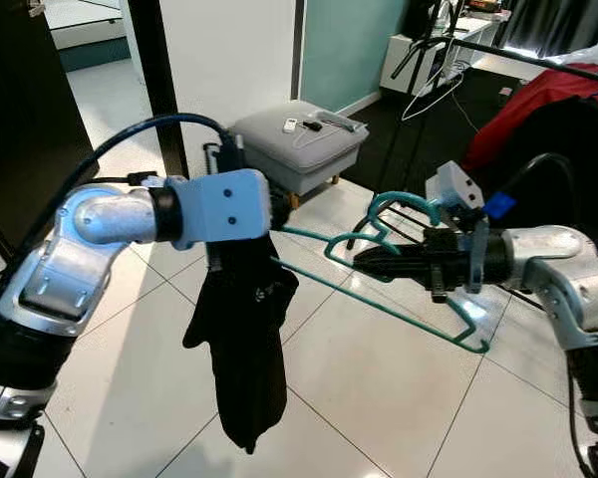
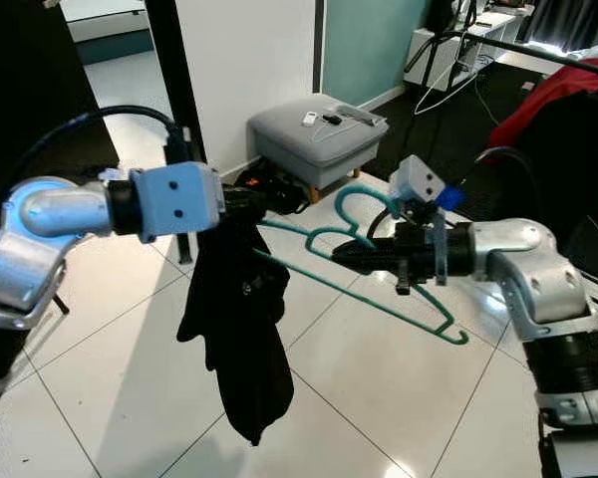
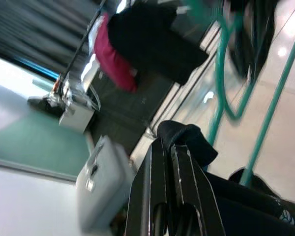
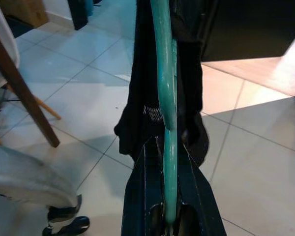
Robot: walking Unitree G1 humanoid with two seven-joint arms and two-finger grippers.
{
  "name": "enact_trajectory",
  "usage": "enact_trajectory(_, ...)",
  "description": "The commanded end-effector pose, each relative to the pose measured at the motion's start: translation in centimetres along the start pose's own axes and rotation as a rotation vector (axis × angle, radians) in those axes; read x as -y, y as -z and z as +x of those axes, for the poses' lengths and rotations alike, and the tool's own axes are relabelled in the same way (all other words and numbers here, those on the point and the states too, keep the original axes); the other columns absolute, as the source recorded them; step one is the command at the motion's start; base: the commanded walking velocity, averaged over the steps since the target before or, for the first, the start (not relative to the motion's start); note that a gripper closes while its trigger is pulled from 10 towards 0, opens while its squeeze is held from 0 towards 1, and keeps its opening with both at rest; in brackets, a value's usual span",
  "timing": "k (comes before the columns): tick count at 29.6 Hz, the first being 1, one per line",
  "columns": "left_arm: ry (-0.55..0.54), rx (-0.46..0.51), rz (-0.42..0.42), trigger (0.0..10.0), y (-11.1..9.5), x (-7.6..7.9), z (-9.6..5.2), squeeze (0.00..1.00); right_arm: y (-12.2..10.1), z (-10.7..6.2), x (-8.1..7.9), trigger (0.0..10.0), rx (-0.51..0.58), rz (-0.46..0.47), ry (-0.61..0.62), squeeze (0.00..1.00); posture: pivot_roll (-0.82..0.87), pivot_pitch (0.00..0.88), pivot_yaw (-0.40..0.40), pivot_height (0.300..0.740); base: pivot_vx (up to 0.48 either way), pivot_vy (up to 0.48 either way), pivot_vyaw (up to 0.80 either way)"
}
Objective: Hang hanger
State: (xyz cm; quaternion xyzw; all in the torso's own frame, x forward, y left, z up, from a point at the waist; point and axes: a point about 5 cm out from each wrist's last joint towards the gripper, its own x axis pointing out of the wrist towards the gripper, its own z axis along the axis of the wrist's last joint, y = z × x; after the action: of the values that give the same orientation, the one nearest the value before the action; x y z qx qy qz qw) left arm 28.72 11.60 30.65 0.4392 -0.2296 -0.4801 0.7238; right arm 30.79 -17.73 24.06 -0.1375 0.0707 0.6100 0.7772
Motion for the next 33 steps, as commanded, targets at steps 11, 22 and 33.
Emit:
enact_trajectory(11,0.112,0.211,-0.001,10.0,-3.6,1.4,2.4,0.0,1.2,3.7,-0.6,10.0,0.053,0.049,-0.049,0.0,0.0,0.016,-0.068,0.74,0.0,0.0,0.0)
enact_trajectory(22,0.025,0.055,0.0,10.0,-1.3,0.0,0.1,0.0,1.0,4.5,2.7,10.0,0.113,0.09,0.297,0.0,0.01,0.012,-0.07,0.74,0.0,0.0,0.0)
enact_trajectory(33,-0.102,-0.146,-0.023,10.0,1.6,-0.8,-3.4,0.0,-1.5,4.7,4.0,10.0,0.41,0.367,0.439,0.0,0.0,0.029,-0.071,0.74,0.0,0.0,0.0)
